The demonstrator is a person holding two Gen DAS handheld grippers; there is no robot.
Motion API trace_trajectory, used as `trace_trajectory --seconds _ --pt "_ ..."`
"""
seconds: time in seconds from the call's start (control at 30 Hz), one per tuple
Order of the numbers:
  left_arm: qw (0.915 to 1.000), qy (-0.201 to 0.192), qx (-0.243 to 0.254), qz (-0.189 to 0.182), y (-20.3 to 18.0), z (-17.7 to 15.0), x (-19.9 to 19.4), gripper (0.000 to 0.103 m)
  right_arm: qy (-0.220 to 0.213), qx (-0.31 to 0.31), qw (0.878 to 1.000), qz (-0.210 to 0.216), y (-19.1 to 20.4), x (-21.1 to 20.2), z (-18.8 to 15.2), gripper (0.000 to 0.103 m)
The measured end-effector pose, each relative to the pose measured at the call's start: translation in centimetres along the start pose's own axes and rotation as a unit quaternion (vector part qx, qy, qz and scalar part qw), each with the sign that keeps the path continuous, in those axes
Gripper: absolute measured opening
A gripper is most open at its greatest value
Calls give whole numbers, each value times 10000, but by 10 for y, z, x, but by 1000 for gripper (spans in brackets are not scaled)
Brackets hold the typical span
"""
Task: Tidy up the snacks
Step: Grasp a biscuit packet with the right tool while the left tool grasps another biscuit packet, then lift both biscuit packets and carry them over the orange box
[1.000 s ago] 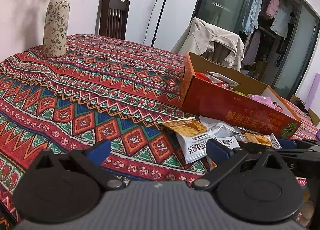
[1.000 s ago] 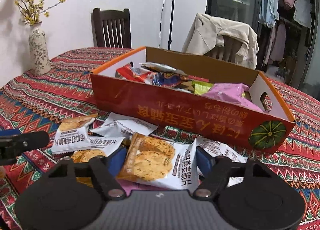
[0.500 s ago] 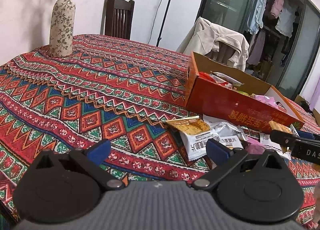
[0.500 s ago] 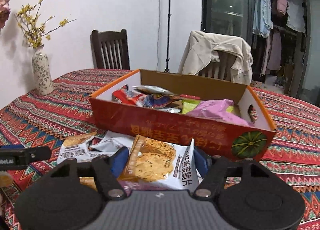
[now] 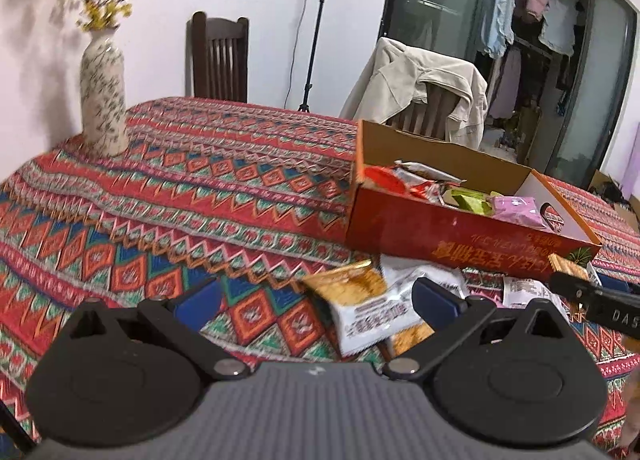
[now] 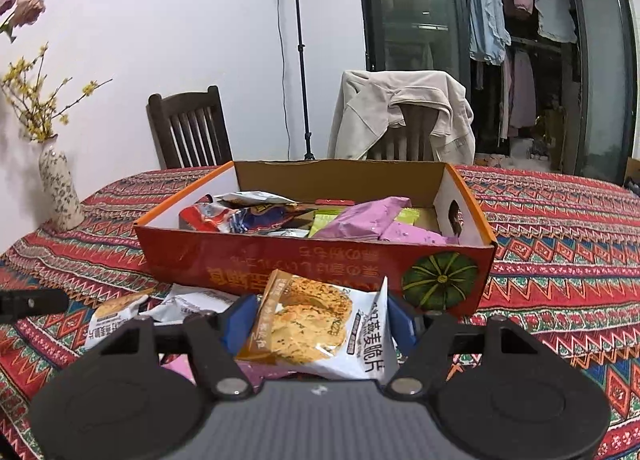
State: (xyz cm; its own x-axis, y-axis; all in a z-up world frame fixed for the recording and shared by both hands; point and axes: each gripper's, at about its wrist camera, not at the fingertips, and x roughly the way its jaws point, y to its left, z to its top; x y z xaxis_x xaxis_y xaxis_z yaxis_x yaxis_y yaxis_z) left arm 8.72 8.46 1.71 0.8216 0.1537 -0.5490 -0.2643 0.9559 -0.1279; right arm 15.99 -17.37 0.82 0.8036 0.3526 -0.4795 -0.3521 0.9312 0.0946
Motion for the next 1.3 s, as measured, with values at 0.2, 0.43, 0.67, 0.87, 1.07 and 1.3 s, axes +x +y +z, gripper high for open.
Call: trace_trajectory --seconds 0.2,0.43,0.67,0.87,1.07,1.3 --pt "9997 135 213 20 -22 12 21 103 -33 135 9999 -91 -7 1 -5 69" --pt "9982 507 273 175 -35 8 58 103 3 173 9998 -100 -10 2 -8 69" --pt "9969 691 204 313 -29 -2 76 98 70 162 9998 -111 -10 6 -9 69" --pt "9971 700 225 214 -29 -5 77 82 77 124 9998 -97 -8 6 -10 69" --pt "9979 590 216 174 -29 -8 73 55 92 101 9999 -102 -7 6 -11 69" --pt "9986 502 132 95 -24 -7 62 47 3 28 10000 -69 -4 4 -11 69"
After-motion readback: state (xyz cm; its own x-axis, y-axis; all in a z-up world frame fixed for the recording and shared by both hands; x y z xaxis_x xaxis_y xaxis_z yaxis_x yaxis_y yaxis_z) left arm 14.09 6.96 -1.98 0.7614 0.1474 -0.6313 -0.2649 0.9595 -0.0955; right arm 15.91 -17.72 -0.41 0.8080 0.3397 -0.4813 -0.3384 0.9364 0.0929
